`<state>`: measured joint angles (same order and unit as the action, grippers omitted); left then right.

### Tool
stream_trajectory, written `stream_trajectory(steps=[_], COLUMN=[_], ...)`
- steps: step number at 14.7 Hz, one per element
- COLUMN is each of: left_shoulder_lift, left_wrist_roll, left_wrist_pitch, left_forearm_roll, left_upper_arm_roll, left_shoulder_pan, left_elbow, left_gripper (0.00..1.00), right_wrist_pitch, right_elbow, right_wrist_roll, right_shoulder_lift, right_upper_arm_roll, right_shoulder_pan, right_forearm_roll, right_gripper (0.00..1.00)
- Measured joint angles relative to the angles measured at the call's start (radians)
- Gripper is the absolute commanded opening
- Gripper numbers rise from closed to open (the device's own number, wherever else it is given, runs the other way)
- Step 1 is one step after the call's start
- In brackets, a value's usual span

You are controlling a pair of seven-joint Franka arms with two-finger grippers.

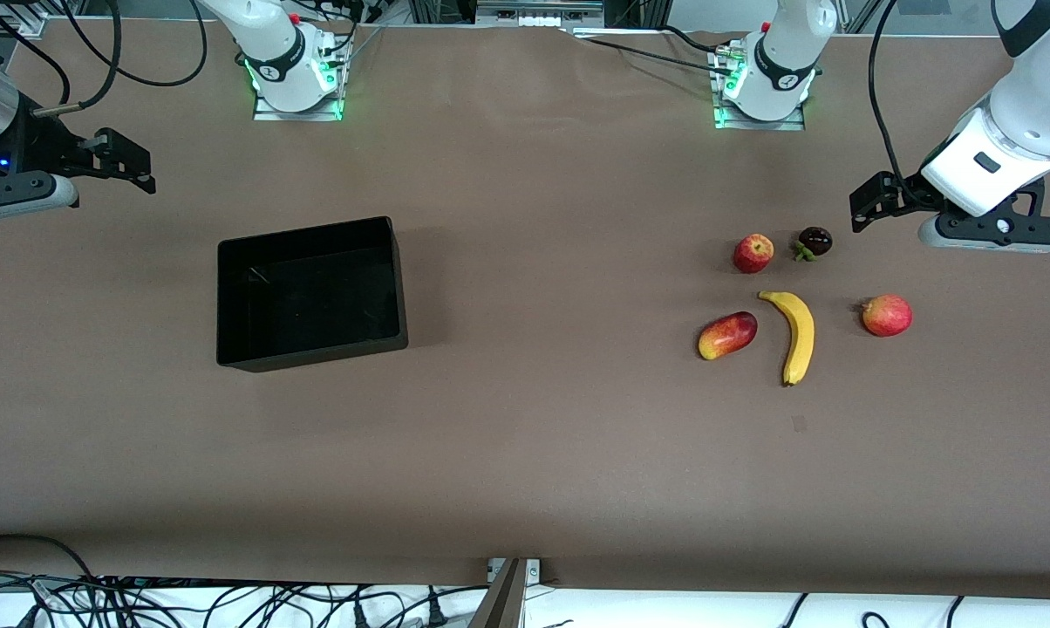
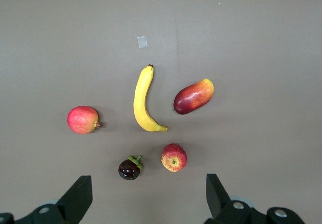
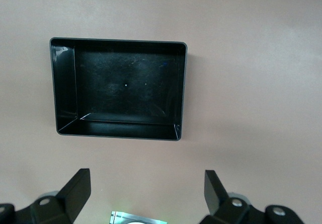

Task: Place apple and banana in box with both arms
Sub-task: 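Reach the right gripper down to the side of the black box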

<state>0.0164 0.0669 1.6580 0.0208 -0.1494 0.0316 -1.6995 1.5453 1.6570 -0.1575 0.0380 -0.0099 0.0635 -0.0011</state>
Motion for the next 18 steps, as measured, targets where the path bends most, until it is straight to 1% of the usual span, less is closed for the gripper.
stream_trajectory(steps=[8, 10, 11, 15, 16, 18], left_shoulder_lift=[0.0, 0.0, -0.001, -0.03, -0.035, -0.039], left_wrist_roll=[0.0, 0.0, 0.0, 0.0, 0.0, 0.0], left_wrist_pitch=[-0.002, -0.002, -0.003, -0.05, -0.055, -0.06], left_forearm_roll=[0.0, 0.0, 0.0, 0.0, 0.0, 0.0], left_upper_arm_roll=[0.0, 0.0, 0.0, -0.001, -0.001, -0.002], left_shoulder_pan=[0.0, 0.0, 0.0, 0.0, 0.0, 0.0], left_elbow=[0.0, 0.001, 0.001, 0.001, 0.001, 0.001], left_gripper=[1.0, 1.0, 1.0, 1.0, 1.0, 1.0], right_wrist_pitch=[-0.002, 0.024, 0.083, 0.456, 0.523, 0.627], right_elbow=[0.001, 0.031, 0.071, 0.331, 0.374, 0.42], right_wrist_roll=[0.0, 0.001, 0.001, 0.001, 0.001, 0.001], right_shoulder_lift=[-0.005, -0.025, -0.042, -0.12, -0.143, -0.198], right_upper_arm_roll=[0.0, 0.0, -0.001, -0.01, -0.011, -0.013], right_shoulder_pan=[0.0, 0.0, -0.001, -0.012, -0.019, -0.032], right_forearm_roll=[0.0, 0.0, -0.001, -0.005, -0.005, -0.006], right_gripper=[1.0, 1.0, 1.0, 1.0, 1.0, 1.0])
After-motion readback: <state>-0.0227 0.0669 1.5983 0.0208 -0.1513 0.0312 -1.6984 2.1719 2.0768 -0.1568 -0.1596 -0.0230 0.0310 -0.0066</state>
